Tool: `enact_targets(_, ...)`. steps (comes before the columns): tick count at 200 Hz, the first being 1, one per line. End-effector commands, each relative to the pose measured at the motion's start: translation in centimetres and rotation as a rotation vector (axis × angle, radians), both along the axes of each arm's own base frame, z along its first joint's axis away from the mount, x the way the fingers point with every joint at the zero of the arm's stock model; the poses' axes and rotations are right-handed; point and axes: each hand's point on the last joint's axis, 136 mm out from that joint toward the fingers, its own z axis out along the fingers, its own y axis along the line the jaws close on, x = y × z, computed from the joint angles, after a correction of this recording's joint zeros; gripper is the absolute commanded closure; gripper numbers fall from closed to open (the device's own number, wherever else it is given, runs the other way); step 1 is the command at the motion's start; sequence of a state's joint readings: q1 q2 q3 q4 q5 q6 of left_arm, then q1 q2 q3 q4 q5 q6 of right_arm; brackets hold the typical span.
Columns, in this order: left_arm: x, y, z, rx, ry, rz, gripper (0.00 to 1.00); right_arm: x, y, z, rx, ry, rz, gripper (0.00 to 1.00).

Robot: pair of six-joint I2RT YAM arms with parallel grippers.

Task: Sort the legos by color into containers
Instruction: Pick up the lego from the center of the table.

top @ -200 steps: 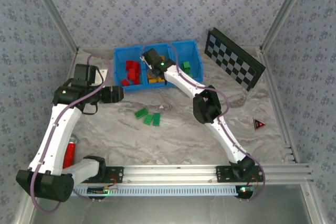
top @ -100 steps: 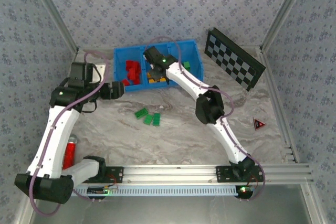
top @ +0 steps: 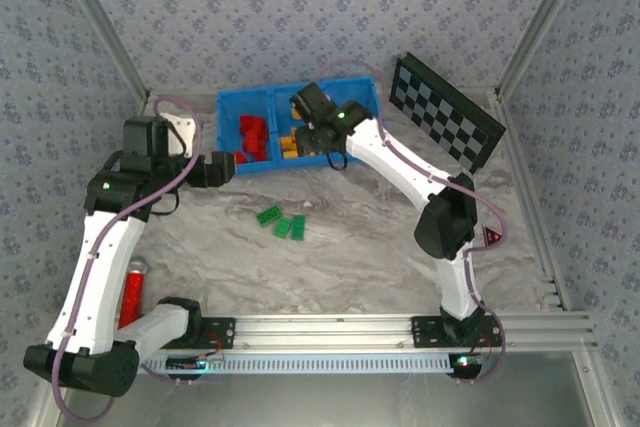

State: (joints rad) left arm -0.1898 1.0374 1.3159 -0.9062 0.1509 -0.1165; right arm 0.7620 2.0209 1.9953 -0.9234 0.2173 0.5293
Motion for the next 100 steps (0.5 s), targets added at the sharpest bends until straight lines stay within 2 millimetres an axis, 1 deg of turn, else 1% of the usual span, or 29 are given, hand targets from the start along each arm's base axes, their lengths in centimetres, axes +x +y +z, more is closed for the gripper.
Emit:
enact_targets(1, 0.0, -0.3, 1.8, -0.009, -0.065, -0.028, 0.03, -4.3, 1.0, -3.5, 0.078, 0.163, -0.126, 0.34)
enact_targets(14, -0.2, -0.6, 1.6, -0.007, -0.066, -0.040, 0.03, -5.9, 1.7, -5.9, 0.093, 0.232, -0.159, 0.32)
enact_targets(19, -0.3, -0.7, 1.5, -0.004, -0.064, -0.044, 0.03, -6.5, 1.9, -6.7, 0.091, 0.258, -0.170, 0.25)
enact_targets(22, -0.4, -0.7, 1.5, -0.003, -0.063, -0.046, 0.03, -6.8, 2.0, -7.2, 0.092, 0.270, -0.178, 0.23)
enact_targets(37, -0.7, -1.1, 1.4, 0.009, -0.068, -0.062, 0.03, -8.2, 2.6, -8.8, 0.090, 0.310, -0.197, 0.20)
enact_targets(49, -0.9, -1.4, 1.4, 0.014, -0.075, -0.076, 0.03, -9.0, 3.2, -9.9, 0.100, 0.333, -0.199, 0.20)
enact_targets(68, -1.2, -1.7, 1.5, 0.013, -0.084, -0.089, 0.02, -9.6, 4.1, -11.2, 0.120, 0.368, -0.203, 0.20)
enact_targets(100, -1.7, -1.8, 1.7, 0.016, -0.101, -0.100, 0.02, -10.2, 4.1, -13.0, 0.089, 0.404, -0.212, 0.23)
